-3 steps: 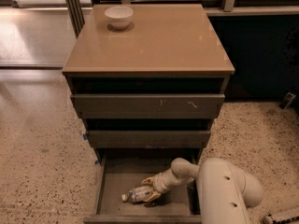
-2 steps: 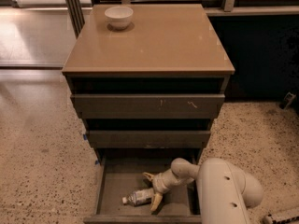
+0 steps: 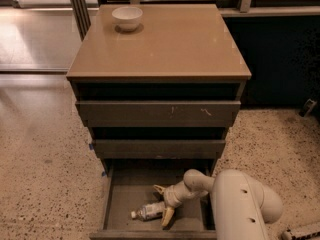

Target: Place blue plastic bottle into bottom drawer

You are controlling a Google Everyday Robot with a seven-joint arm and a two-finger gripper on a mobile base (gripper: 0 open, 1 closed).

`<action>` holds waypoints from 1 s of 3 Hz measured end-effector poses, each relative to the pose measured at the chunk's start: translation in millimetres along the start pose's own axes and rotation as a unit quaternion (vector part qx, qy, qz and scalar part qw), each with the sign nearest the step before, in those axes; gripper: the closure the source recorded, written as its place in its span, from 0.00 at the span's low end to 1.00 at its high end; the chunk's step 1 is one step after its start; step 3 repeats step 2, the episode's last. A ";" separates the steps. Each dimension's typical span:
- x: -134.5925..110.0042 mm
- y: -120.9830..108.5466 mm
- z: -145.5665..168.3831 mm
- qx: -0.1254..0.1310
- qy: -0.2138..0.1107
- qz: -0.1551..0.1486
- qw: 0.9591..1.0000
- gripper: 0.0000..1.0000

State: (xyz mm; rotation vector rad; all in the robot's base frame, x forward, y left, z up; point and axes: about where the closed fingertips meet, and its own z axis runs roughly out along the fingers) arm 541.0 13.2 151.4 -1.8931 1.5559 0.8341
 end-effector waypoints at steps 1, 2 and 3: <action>-19.4 -5.4 -42.4 0.024 0.009 -0.014 1.000 0.00; -39.9 -4.6 -86.4 0.043 0.014 -0.031 0.998 0.00; -39.9 -4.6 -86.4 0.043 0.014 -0.031 0.998 0.00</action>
Offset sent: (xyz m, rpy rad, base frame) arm 0.0137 -0.0681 0.1474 -0.0089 -0.1778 -0.0388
